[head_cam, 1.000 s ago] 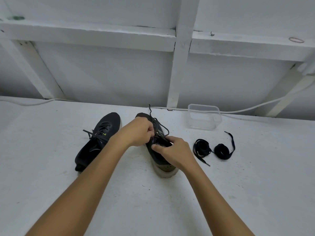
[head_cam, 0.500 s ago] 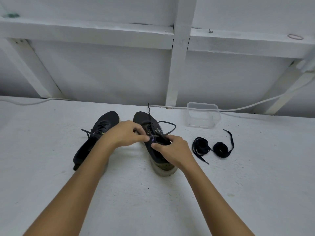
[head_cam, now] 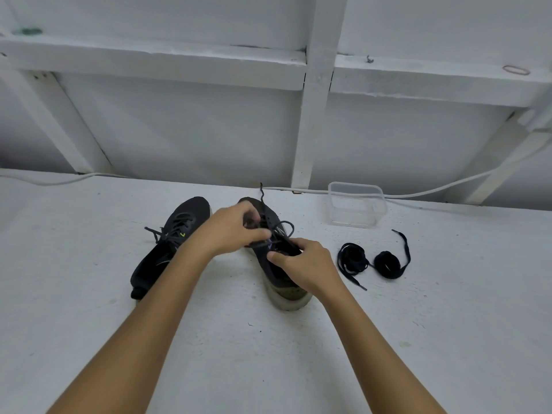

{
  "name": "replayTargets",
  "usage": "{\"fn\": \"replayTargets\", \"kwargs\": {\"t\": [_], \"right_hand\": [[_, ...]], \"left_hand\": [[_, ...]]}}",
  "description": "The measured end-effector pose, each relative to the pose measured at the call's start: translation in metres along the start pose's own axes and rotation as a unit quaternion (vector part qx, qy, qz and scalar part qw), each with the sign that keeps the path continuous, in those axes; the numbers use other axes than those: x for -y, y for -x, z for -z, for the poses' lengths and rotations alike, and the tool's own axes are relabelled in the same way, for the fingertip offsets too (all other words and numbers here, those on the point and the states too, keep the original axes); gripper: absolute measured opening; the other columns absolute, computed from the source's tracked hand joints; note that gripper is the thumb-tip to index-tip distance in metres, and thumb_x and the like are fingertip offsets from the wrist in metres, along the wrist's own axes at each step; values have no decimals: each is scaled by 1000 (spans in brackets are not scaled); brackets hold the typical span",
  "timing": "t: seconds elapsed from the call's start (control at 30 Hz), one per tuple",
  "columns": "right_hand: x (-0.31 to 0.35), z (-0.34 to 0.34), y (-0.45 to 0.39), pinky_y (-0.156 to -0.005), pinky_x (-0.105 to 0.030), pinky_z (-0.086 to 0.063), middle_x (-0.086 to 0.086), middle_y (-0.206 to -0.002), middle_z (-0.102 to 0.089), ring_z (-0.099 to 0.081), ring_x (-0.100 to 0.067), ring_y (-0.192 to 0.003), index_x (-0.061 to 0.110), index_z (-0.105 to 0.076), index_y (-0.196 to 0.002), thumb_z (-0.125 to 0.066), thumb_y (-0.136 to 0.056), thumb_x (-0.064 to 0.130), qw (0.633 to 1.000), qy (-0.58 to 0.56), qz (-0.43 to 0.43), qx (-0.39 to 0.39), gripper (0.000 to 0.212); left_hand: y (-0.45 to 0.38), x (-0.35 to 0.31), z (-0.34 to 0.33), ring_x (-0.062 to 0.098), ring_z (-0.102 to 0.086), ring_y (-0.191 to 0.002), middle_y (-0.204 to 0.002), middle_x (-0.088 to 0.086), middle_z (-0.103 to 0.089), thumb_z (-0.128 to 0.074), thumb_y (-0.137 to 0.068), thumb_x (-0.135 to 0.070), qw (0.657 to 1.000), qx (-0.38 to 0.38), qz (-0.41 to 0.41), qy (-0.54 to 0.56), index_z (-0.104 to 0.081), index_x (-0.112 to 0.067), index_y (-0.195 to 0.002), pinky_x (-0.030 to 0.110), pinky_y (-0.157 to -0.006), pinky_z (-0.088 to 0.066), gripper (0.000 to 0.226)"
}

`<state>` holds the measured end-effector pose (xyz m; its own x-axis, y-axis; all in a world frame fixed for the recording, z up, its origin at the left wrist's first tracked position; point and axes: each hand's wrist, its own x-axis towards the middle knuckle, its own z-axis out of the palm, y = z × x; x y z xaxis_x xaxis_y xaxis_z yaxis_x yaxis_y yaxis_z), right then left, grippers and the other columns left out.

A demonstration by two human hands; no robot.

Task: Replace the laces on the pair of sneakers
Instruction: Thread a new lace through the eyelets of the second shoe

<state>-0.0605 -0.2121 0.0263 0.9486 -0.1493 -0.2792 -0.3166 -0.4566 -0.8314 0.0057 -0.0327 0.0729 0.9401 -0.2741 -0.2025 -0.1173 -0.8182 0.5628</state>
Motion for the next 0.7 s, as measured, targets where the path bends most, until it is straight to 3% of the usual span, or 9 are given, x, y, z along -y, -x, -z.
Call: {"fn": "replayTargets", "kwargs": {"t": [0.1,0.2,0.27,0.33,0.37,0.5,0.6,0.63,0.7], "right_hand": [[1,0,0,-78,-26,-58,17,-85,-68,-67,-4,-84,37,-71,-100,-77,-80,46,1000,-2,0,1,23],[0,-1,0,-79,-28,-59,17,-86,-68,-67,-6,-84,38,-70,-97,-77,-80,45,1000,-2,3,1,20],[1,-1,0,-80,-28,-59,16,-86,-69,-68,-6,-83,38,-70,-94,-78,-80,45,1000,-3,0,-3,18],[1,-2,1,-78,-27,-59,16,-86,-69,-68,-5,-82,35,-72,-96,-78,-79,45,1000,-9,-8,-7,20],[3,-2,3,-77,-26,-58,15,-86,-69,-67,-5,-82,33,-73,-99,-77,-80,45,1000,-10,-10,-10,23],[3,-6,5,-82,-29,-59,16,-90,-70,-67,-6,-87,31,-72,-109,-73,-81,49,1000,-9,-14,-17,33],[8,-2,4,-97,-36,-55,14,-112,-70,-65,-10,-106,38,-64,-127,-68,-83,56,1000,-14,4,-4,48],[12,2,3,-101,-36,-52,13,-121,-68,-63,-12,-114,40,-58,-137,-66,-86,58,1000,-14,10,2,55],[20,10,0,-99,-30,-47,9,-119,-66,-60,-14,-116,39,-54,-142,-62,-92,54,999,20,25,12,52]], "left_hand": [[0,2,0,8,-61,-83,-89,-11,-68,-74,-85,-45,998,62,-15,-23,-74,-30,-90,26,-70,-47,16],[2,-1,4,11,-53,-67,-72,-10,-63,-70,-90,-38,994,104,-22,16,-74,-19,-83,26,-64,-42,21],[6,-6,8,11,-42,-60,-65,-3,-50,-64,-95,-28,973,133,-33,187,-68,-10,-78,22,-56,-33,25],[7,-9,11,7,-31,-53,-58,-6,-36,-58,-99,-20,917,127,-38,375,-65,-16,-72,19,-54,-25,28],[6,-10,11,7,-27,-52,-56,-8,-31,-56,-100,-19,901,118,-37,417,-63,-16,-74,21,-56,-22,27],[0,-8,0,9,-23,-54,-55,-7,-27,-53,-102,-21,883,101,-25,459,-59,-15,-81,26,-57,-19,22],[-5,-9,1,9,-27,-53,-58,-5,-30,-54,-103,-23,890,80,-19,448,-60,-18,-79,22,-53,-25,25],[-7,-9,3,9,-27,-53,-58,-5,-31,-54,-102,-23,891,79,-18,447,-61,-18,-78,22,-54,-25,26],[-11,-11,6,10,-28,-55,-59,-5,-32,-56,-102,-24,892,78,-17,445,-63,-18,-78,23,-55,-27,25]]}}
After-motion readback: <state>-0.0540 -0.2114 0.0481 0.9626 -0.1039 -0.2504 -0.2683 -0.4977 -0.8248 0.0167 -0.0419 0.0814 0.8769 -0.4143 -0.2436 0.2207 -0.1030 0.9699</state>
